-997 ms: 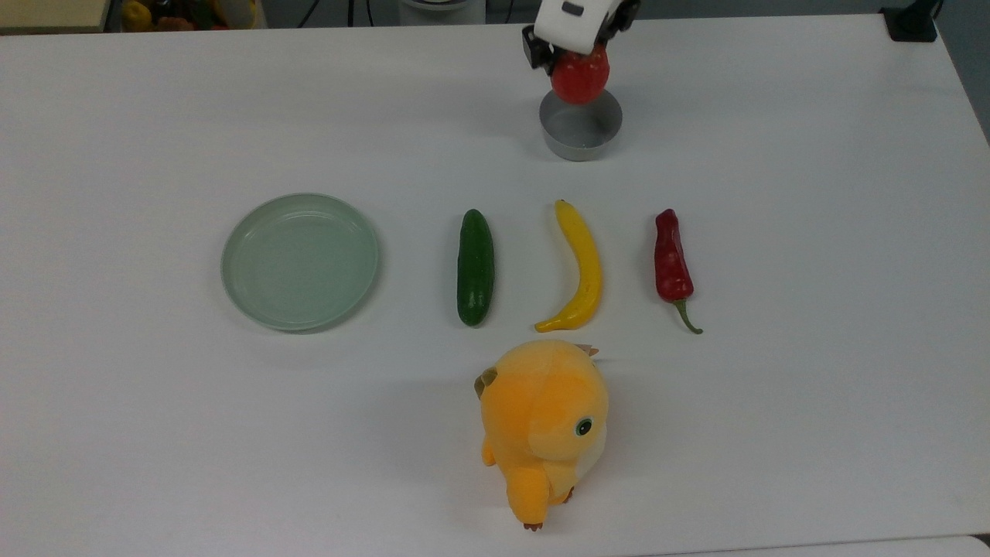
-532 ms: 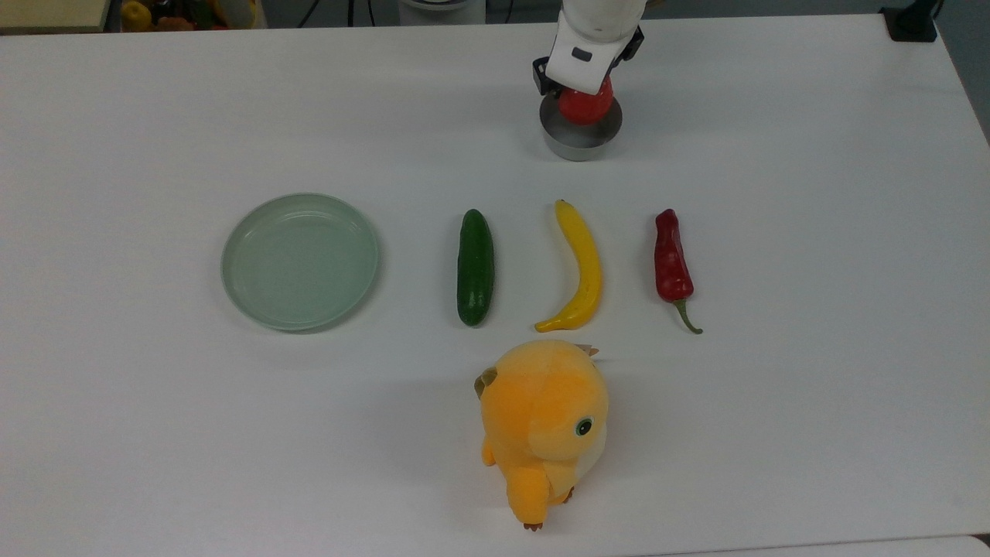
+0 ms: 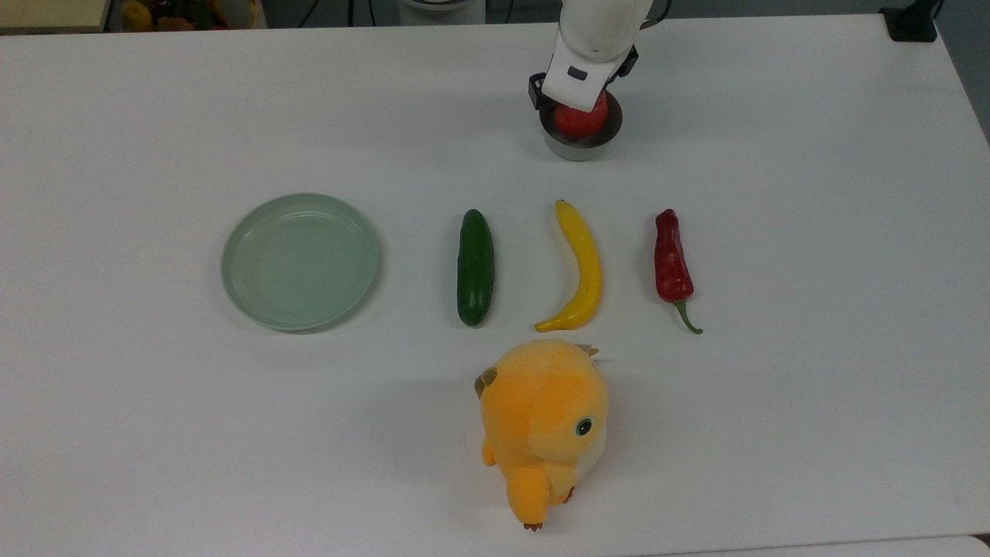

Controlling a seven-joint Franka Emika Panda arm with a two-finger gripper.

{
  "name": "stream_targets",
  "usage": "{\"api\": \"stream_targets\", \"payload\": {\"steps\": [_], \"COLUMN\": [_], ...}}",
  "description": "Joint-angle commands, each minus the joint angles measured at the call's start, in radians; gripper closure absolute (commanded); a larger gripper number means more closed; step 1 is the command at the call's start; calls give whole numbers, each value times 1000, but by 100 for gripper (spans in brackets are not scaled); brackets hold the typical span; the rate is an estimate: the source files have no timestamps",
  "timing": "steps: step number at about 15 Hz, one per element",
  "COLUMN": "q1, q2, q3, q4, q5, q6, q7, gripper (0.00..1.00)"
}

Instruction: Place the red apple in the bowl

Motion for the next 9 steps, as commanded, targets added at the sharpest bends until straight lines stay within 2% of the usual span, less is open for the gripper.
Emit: {"api": "stream_targets", "payload": {"steps": [1, 5, 8, 9], "q1": [8, 8, 5, -1], "q2": [-8, -28, -79, -105], "q3": [-3, -3, -6, -15], "q4": [0, 16, 79, 129], "q5": [-15, -15, -15, -15], "q6": [23, 11, -53, -108], "q7": [54, 68, 99, 117], "gripper": [0, 0, 0, 0]}}
